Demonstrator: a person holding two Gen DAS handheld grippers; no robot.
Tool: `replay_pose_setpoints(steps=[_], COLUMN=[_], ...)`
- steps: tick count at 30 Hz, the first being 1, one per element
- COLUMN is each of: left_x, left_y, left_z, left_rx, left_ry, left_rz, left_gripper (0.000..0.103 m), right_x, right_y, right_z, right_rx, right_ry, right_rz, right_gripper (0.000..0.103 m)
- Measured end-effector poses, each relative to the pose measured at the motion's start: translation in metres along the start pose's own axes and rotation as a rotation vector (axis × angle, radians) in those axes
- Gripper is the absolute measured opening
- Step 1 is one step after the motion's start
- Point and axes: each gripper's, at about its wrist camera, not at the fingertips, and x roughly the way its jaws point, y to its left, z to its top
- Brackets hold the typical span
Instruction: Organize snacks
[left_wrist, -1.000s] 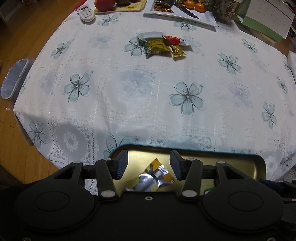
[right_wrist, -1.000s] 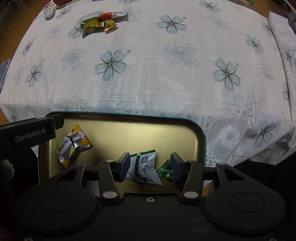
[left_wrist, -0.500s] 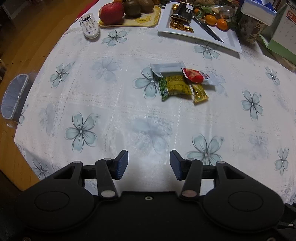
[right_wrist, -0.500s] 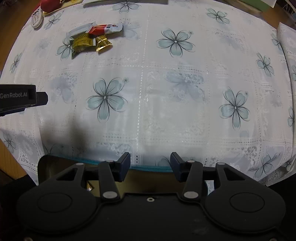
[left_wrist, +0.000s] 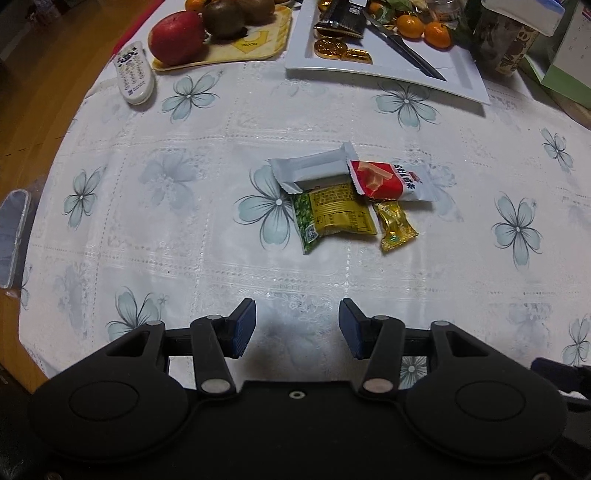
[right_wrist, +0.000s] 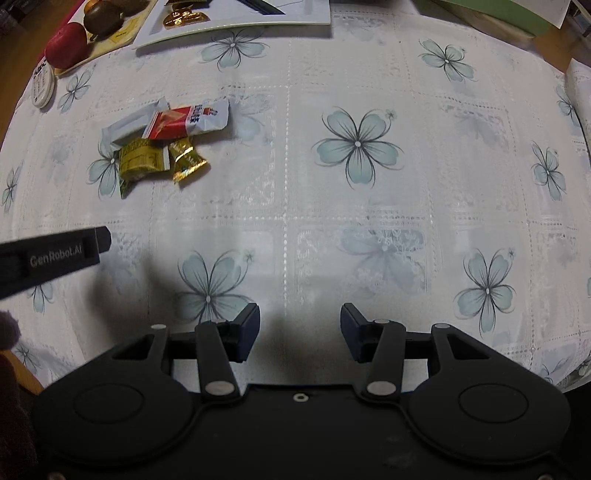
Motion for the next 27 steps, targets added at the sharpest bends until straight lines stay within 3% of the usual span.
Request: replay_pose_setpoints(steps=[3,7,17,21,27], left_x=[-0.008,-0.016,-0.018,-0.019,-0.021], left_y=[0.008,0.025,0.061,0.069,0.083], left_z=[0.011,0.024,0.036,0.038,0.039], left_rx=[-0.014,-0.06,-0.192,-0.223,-0.279], left_ry=[-0.008,-0.039,-0.029,-0.034,-0.04], left_rz=[-0.04,-0.037,-0.063,-0.074,-0.069], left_gripper=[0.057,0.057,0.057,0.057,0.057], right_x=[0.003,0.005,0.011,0.02,0.039], right_y=[0.007,0.018,0.065,0.095,0.125], right_z=[0.021,0.051,0.113,0.128,0.142], right_rx=[0.011,0.04,0.046,-0.013,-0.06], right_ry=[-0.01,-0.027,-0.197,-0.234,-0.21], right_rz=[0.01,0.04,0.135,0.136,0.146], right_gripper=[0.051,0.051,0.051,0.051,0.051])
